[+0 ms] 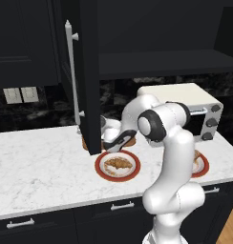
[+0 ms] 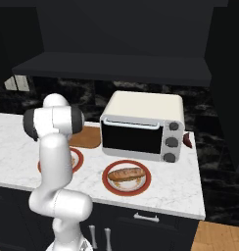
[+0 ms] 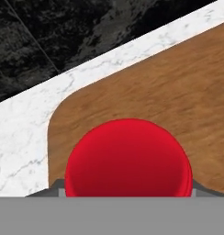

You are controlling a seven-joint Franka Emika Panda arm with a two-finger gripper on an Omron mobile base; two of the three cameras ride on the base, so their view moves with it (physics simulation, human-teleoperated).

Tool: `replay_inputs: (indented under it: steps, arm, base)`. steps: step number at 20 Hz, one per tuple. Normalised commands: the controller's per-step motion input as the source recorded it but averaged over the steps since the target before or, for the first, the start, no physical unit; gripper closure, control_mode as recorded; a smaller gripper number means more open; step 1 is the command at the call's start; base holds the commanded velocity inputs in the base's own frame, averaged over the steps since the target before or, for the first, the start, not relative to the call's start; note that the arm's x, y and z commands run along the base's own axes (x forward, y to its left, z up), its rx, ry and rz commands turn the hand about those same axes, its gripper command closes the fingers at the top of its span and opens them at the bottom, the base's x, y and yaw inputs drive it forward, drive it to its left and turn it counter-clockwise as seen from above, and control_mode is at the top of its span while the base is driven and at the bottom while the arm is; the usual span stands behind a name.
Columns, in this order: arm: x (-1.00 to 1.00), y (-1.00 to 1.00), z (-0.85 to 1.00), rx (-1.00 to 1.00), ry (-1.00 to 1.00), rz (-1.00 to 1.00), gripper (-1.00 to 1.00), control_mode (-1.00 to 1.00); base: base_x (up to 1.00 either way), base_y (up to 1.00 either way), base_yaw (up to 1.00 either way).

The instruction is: From the different types of pastries on the counter, select a croissant and place it on the cutting board. Then retrieve a jar of jam from the cabinet and place it alongside the croissant on the cutting board.

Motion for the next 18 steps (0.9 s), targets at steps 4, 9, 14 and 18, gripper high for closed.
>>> replay_inputs:
  steps: [4, 9, 14, 18]
  arm:
    - [0.39, 0.0, 0.16, 0.04, 0.0, 0.0, -1.0, -1.0]
    - [0.08, 0.0, 0.1, 0.07, 0.06, 0.0, -1.0, -1.0]
    - [0.0, 0.0, 0.03, 0.06, 0.09, 0.0, -1.0, -1.0]
    - [0.0, -0.06, 0.19, 0.11, 0.11, 0.0, -1.0, -1.0]
  base:
    - [0.0, 0.0, 0.0]
    - [0.0, 0.0, 0.0]
    - [0.0, 0.0, 0.0]
    - [0.0, 0.0, 0.0]
